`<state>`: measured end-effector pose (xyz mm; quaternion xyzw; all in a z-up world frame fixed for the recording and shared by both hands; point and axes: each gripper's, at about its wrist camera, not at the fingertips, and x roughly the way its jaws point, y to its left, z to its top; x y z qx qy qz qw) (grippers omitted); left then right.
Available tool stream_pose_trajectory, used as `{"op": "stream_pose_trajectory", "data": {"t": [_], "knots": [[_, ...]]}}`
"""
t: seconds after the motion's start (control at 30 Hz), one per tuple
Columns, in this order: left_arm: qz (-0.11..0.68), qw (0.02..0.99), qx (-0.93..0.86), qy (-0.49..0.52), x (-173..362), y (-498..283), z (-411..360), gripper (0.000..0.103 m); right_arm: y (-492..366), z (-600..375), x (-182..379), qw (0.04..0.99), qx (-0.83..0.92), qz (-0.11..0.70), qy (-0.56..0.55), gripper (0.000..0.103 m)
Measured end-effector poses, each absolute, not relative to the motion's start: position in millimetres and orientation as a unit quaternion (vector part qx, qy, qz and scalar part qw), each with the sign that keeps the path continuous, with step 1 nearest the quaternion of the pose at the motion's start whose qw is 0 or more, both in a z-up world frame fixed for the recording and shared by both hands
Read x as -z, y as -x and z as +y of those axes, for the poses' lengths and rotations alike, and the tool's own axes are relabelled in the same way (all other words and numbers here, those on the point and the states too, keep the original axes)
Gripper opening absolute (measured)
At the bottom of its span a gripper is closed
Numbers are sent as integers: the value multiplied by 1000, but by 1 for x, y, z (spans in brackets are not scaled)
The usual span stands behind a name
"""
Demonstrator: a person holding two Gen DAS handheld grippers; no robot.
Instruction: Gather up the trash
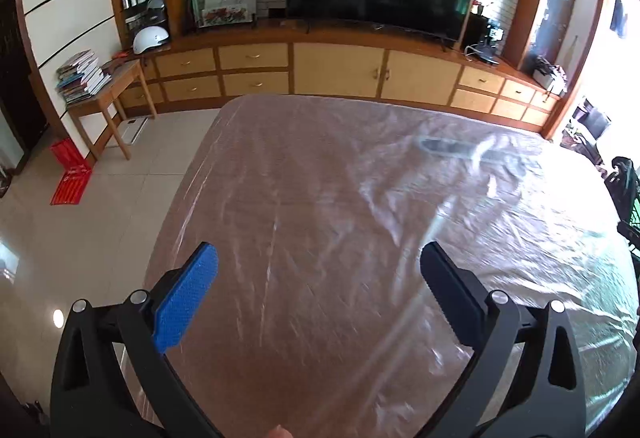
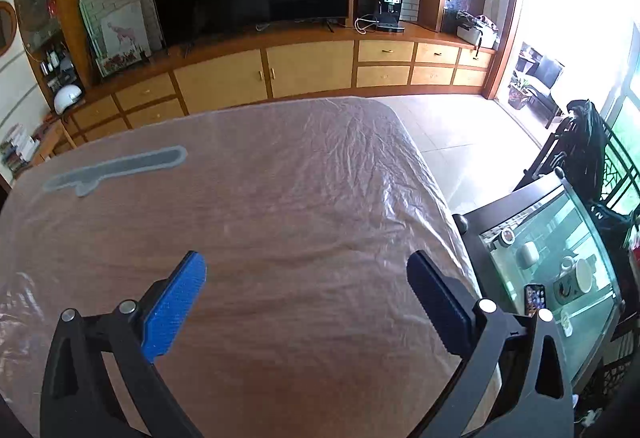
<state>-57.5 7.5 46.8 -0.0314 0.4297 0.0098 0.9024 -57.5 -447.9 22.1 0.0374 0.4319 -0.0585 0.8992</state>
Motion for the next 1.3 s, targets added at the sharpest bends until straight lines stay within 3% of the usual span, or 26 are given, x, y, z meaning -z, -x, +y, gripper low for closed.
{"op": "stream_pose_trajectory", "data": {"t": [0.3,0.63,1.3], "knots": [[442,896,-22,47,-31,19,28,101,45,-457,-6,895,61,440,-36,99],[444,895,-28,29,-27,42,23,101,66,-448,-4,893,58,446,-2,99],[465,884,-35,20,-11,38,24,102,66,-469,1,884,76,459,-39,99]]}}
